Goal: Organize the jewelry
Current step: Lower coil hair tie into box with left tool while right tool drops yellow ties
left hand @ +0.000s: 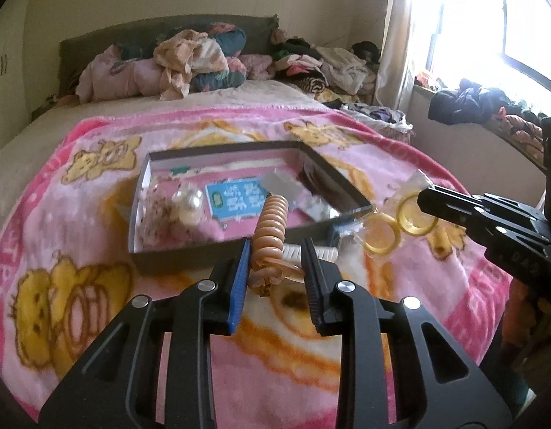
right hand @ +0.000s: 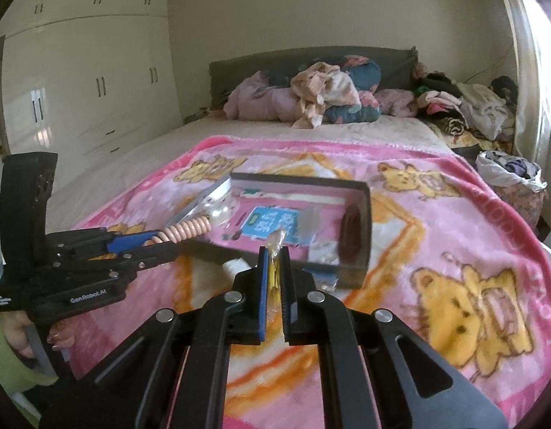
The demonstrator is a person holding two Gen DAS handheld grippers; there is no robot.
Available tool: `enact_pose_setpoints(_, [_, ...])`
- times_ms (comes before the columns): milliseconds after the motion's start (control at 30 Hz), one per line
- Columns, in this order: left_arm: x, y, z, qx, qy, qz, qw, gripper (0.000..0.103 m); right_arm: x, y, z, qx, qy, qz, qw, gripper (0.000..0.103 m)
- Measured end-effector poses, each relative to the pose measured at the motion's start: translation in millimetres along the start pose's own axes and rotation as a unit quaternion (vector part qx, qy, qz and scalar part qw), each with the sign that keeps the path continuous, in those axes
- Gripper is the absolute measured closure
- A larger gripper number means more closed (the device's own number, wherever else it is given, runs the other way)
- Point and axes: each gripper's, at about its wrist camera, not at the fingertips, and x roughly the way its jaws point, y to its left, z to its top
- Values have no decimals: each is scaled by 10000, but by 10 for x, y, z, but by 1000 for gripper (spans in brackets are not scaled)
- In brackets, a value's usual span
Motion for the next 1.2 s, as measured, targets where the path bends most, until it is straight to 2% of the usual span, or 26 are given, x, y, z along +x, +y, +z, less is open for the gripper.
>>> enact_pose_setpoints(667, [317, 86, 401, -53, -174, -40, 9998, 82, 346, -248, 356, 31, -83, -266, 9996, 97])
enact_pose_setpoints(1200, [596, 224, 530, -253, -148, -5, 9996, 82, 694, -400, 501, 190, -5, -354, 9992, 97])
